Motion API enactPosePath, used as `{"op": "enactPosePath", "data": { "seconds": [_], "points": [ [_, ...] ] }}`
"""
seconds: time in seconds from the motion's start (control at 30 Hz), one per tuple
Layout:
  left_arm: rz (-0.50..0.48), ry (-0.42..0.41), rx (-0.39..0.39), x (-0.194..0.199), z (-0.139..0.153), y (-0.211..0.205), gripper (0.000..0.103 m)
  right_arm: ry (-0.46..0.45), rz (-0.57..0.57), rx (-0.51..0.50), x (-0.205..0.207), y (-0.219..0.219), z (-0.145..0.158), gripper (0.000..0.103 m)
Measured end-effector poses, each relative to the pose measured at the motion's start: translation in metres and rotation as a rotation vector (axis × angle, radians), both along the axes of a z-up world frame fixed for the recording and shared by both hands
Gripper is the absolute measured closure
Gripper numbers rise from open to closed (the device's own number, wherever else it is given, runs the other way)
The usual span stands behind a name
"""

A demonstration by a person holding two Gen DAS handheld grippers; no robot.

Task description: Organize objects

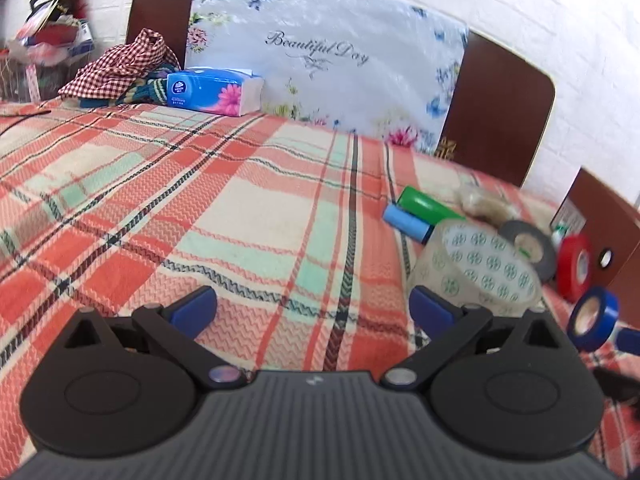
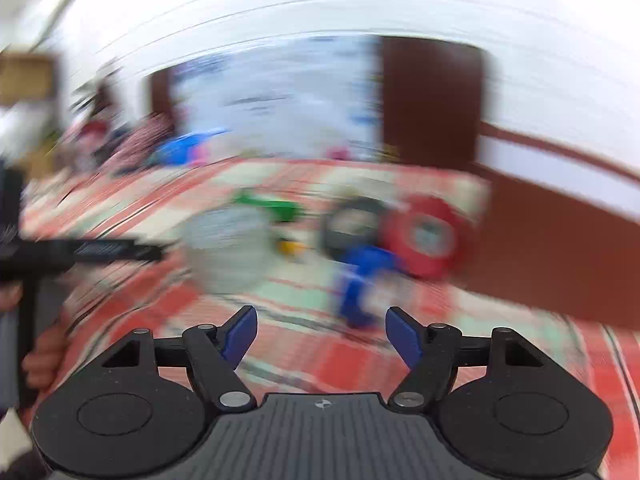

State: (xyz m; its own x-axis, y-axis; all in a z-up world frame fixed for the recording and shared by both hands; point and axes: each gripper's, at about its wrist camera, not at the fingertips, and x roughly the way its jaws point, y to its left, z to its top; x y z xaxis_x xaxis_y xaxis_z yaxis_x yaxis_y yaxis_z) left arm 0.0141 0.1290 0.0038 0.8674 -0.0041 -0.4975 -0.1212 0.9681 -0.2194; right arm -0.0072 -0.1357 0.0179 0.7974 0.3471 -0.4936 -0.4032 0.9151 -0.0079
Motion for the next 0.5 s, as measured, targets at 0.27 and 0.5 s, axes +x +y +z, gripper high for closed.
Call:
{"op": "enactPosePath", "data": {
  "seconds": [0.27, 0.5],
  "points": [
    [0.029, -0.026, -0.042, 0.002, -0.004, 0.008, 0.0, 0.041, 0.135, -0.09, 0.065, 0.082, -0.012, 0.023],
    [0.034, -0.016, -0.018, 0.001, -0.004, 0.004, 0.0, 0.003, 0.137, -0.132, 0.07, 0.097, -0.021, 0.016]
  ]
}}
